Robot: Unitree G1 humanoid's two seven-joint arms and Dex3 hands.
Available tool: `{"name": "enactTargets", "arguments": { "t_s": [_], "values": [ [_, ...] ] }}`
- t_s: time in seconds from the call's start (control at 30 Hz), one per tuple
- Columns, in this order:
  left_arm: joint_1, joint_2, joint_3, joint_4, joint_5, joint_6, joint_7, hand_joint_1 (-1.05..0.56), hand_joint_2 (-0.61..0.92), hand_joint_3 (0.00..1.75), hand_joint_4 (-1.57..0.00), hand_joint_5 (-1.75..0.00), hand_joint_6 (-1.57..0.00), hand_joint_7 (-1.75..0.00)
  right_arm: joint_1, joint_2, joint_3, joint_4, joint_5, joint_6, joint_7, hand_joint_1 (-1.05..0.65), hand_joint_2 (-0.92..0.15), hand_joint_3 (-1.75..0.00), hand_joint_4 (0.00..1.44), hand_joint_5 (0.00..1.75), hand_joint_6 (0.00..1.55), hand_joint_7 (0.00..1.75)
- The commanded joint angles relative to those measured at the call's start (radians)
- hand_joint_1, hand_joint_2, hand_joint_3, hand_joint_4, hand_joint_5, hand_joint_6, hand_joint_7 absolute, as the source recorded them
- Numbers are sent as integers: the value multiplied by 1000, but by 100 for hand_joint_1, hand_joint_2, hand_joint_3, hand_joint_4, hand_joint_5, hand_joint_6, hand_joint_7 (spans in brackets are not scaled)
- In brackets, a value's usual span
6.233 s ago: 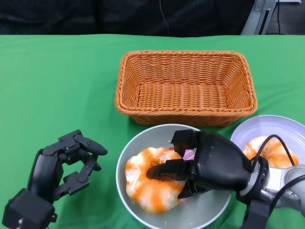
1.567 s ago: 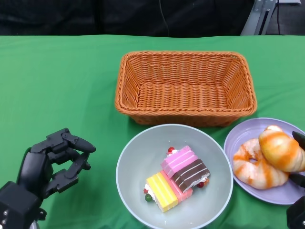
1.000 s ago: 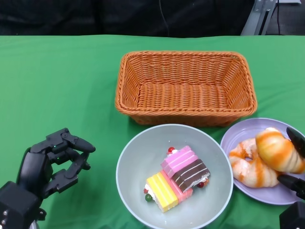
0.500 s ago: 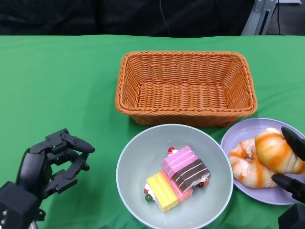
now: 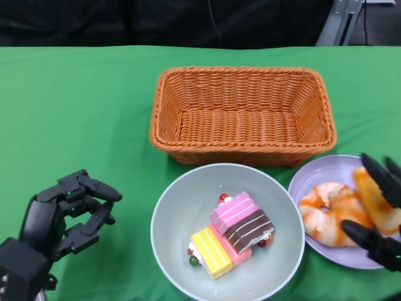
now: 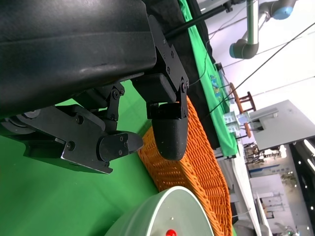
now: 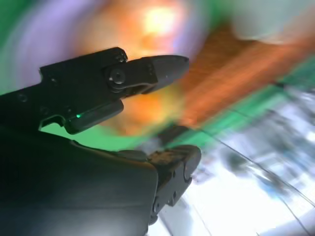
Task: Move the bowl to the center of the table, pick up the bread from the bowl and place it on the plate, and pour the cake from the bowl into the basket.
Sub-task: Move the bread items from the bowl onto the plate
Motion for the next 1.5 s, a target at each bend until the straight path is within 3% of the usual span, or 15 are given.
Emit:
{"name": "enactTargets", "arguments": {
  "t_s": [0.03,0.17,0.27,0.37,0.67,1.03,1.07,1.13,1.17,1.23,1.27,1.4,1.43,1.47,1.5],
  "values": [
    [-12,23,11,11,-8,-21,-7,3,86,51,-75,-139,-80,-103,58,18,-39,-94,108,-16,89,-61,-92,-17,33,10,37,2],
    [-14,23,11,14,-13,-23,-10,4,86,51,-75,-139,-80,-103,75,44,-72,-124,126,-7,152,-61,-92,-16,33,9,37,1],
    [-20,29,13,31,2,-36,9,2,86,50,-76,-139,-80,-103,150,90,-59,-250,319,3,267,-55,-92,-12,40,11,42,3],
    [-25,33,12,40,7,-37,10,2,87,49,-76,-139,-80,-103,182,117,-79,-300,374,10,328,-50,-92,-11,46,13,46,4],
    [-30,34,13,56,-2,-45,-1,3,88,49,-75,-139,-80,-103,186,168,-138,-276,393,13,433,-43,-92,-10,49,12,50,4],
    [-31,31,10,57,5,-55,5,4,90,45,-76,-138,-80,-102,168,239,-179,-242,398,-32,470,-42,-92,-7,54,11,57,4],
    [-31,32,9,56,9,-55,9,4,90,46,-76,-138,-80,-102,165,251,-176,-241,416,-39,478,-31,-91,-6,67,17,68,9],
    [-33,35,8,60,13,-61,10,5,90,46,-76,-138,-80,-102,149,268,-177,-225,437,-78,493,-26,-90,-6,73,20,75,10],
    [-35,37,9,64,15,-65,11,3,88,46,-77,-138,-81,-102,139,273,-180,-215,441,-101,501,-18,-91,-12,89,37,91,20],
    [-38,41,10,69,20,-74,11,1,87,47,-78,-137,-82,-102,138,277,-167,-230,506,-89,549,-12,-91,-28,91,89,104,43],
    [-39,42,10,71,21,-77,11,1,87,47,-78,-137,-82,-102,141,278,-163,-239,532,-77,569,-10,-92,-33,90,102,104,53],
    [-42,43,12,78,22,-84,11,1,86,49,-78,-137,-82,-101,143,287,-170,-247,566,-65,612,-9,-92,-37,88,116,103,65],
    [-43,46,11,80,25,-91,10,1,86,49,-79,-136,-83,-101,152,269,-157,-279,658,3,669,-8,-92,-39,87,122,100,70],
    [-43,48,11,81,28,-97,10,2,85,49,-79,-136,-83,-102,159,256,-150,-306,729,57,715,-8,-89,-49,81,141,86,96],
    [-44,49,11,83,30,-101,10,2,85,50,-79,-136,-84,-102,164,249,-147,-327,780,100,752,-7,-87,-54,78,148,80,106]
  ]
}}
